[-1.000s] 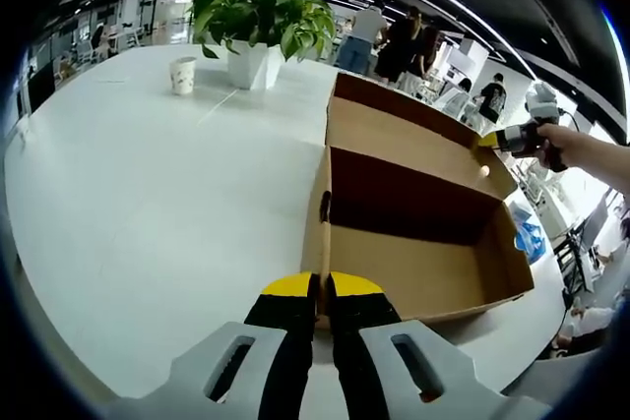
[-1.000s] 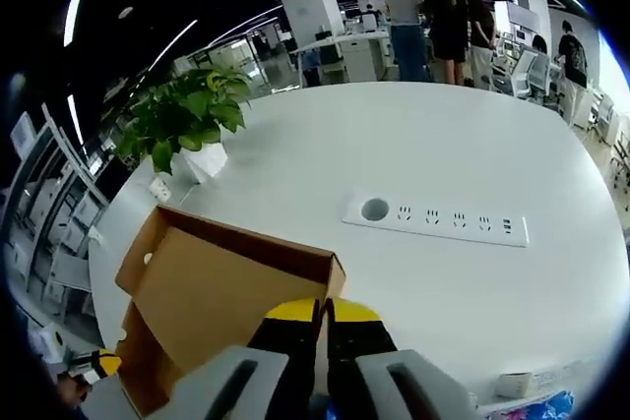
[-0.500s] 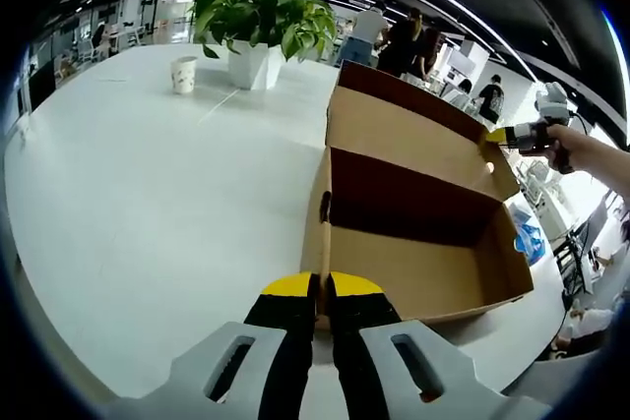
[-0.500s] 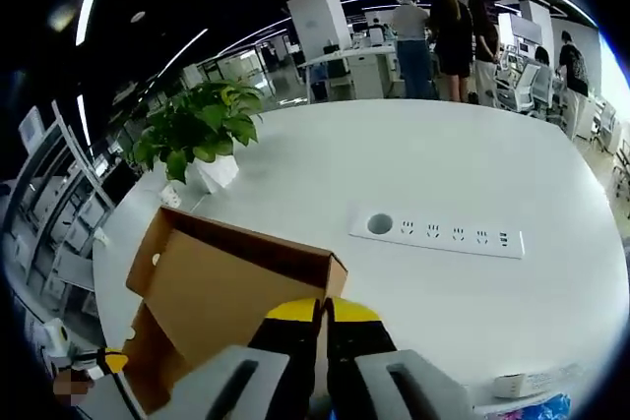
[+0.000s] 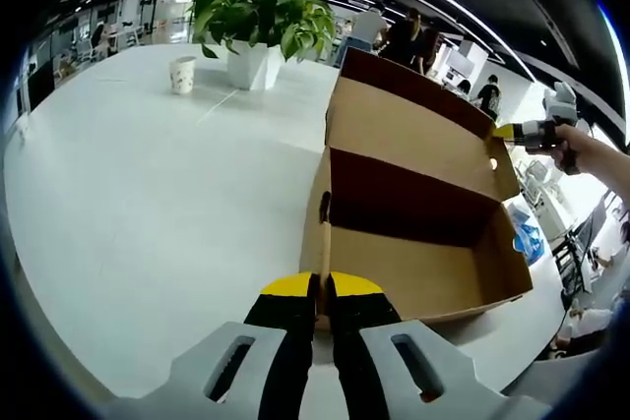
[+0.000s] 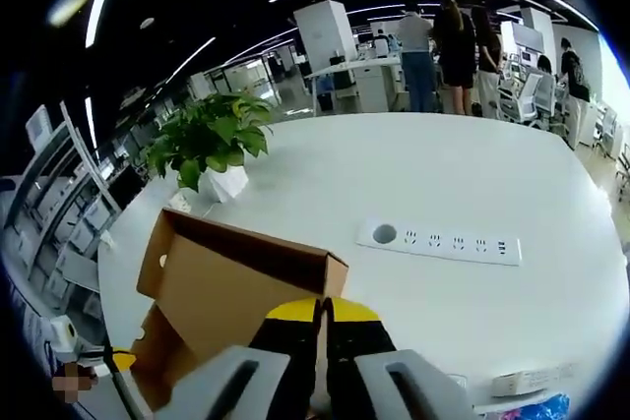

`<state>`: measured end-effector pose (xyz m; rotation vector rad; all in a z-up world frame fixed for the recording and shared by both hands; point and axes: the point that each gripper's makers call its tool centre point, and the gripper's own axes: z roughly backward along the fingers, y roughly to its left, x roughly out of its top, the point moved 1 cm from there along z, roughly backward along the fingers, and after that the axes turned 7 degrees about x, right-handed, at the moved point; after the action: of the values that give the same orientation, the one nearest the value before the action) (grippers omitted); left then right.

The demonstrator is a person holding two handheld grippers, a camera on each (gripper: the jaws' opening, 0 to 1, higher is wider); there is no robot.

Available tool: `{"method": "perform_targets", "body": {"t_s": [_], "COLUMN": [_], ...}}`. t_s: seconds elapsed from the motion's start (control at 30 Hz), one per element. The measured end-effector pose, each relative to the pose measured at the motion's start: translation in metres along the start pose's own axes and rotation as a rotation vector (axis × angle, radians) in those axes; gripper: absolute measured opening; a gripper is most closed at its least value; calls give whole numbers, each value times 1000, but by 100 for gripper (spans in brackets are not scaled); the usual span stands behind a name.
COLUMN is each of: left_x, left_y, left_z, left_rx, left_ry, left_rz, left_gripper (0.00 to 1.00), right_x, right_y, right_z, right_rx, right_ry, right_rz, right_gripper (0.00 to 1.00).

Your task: Operate the shoe box by opening the lid, removing the specified soft item, and placing it in the target area until the item is outside and the box remains undamaged.

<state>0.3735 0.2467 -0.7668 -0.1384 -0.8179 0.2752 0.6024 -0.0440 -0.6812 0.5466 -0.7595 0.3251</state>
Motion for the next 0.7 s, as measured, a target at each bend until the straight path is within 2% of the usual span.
{"method": "perform_targets", "body": {"t_s": [0.5,0.7], "left_x": [0,-2], "left_y": [4,1], "left_z": [-2,2], "left_rx": [-6,-12], "left_ry": [2,3], "left_rz": [-11,-21], "left_gripper": [2,2], "right_x": [1,-2], "right_y": [13,17], "right_z": [19,26], "right_rx": [7,10], "right_ry": [-38,-52], "right_rz": [46,58], "right_gripper": [0,0]}}
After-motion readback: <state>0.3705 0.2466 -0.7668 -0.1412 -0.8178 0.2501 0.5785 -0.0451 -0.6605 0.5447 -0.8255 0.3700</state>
